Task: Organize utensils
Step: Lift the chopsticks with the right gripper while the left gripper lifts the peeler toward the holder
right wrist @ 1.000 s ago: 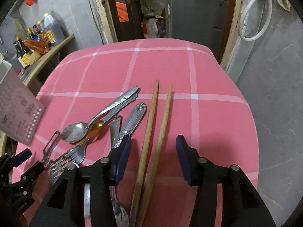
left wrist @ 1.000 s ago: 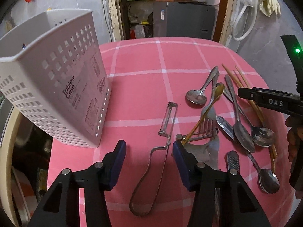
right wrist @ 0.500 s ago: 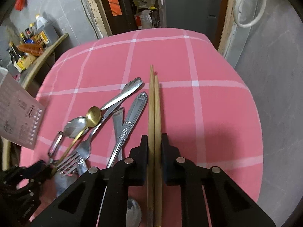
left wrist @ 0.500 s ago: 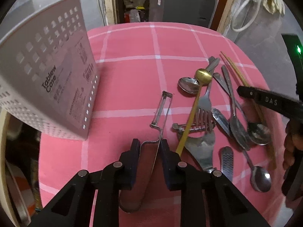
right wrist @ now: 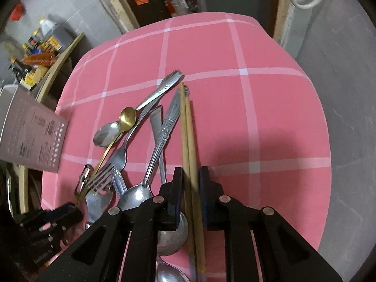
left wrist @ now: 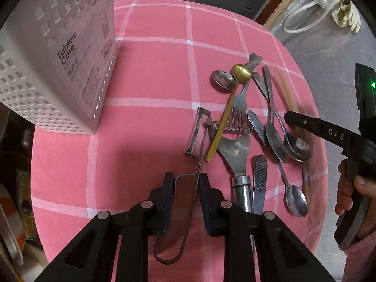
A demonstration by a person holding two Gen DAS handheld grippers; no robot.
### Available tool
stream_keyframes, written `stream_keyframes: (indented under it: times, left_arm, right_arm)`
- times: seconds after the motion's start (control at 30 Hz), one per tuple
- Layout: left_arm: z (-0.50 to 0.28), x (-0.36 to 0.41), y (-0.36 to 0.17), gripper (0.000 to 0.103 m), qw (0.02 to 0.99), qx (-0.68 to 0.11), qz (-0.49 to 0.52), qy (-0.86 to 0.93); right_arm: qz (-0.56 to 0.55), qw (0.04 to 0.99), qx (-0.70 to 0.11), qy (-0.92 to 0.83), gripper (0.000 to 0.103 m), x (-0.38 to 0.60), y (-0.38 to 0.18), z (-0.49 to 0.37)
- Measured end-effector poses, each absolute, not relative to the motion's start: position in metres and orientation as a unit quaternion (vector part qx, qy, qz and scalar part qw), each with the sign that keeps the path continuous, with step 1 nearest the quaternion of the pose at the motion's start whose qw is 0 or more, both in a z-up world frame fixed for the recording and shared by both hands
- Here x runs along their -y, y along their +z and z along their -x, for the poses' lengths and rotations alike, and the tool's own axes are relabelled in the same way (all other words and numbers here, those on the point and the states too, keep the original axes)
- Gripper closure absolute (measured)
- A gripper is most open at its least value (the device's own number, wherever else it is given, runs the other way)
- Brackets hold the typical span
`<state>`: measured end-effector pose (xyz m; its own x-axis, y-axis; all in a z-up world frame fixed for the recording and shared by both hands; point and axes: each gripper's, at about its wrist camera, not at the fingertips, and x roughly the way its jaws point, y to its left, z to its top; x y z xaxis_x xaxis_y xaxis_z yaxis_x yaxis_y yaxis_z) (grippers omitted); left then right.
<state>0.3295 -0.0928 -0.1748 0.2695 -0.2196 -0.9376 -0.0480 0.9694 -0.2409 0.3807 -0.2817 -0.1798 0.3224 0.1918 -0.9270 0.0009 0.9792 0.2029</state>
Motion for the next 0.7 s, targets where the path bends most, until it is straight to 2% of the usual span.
stream_keyframes:
  times: [0.33,0.5,0.7]
  left_arm:
    - [-0.328,0.09,-0.174,0.084,0.786,-0.605,0.108,-0.068]
    - [-0.307,0.089,-0.166,0.084,0.801,-0.582,0.118,-0.08]
    - [-0.281,0.089,-0.149,0.084,0.835,-0.522,0.139,-0.11]
  right_arm:
    - [-0.076,0.817,-0.569,0.05,0.092,0.273,-0.176,-0.373]
    - [-0.125,0.846,-0.516,0.046,0.092,0.287,-0.157,-0.336]
    - [-0.124,0.896,-0.425,0.041,0.092,0.284,-0.123,-0.294]
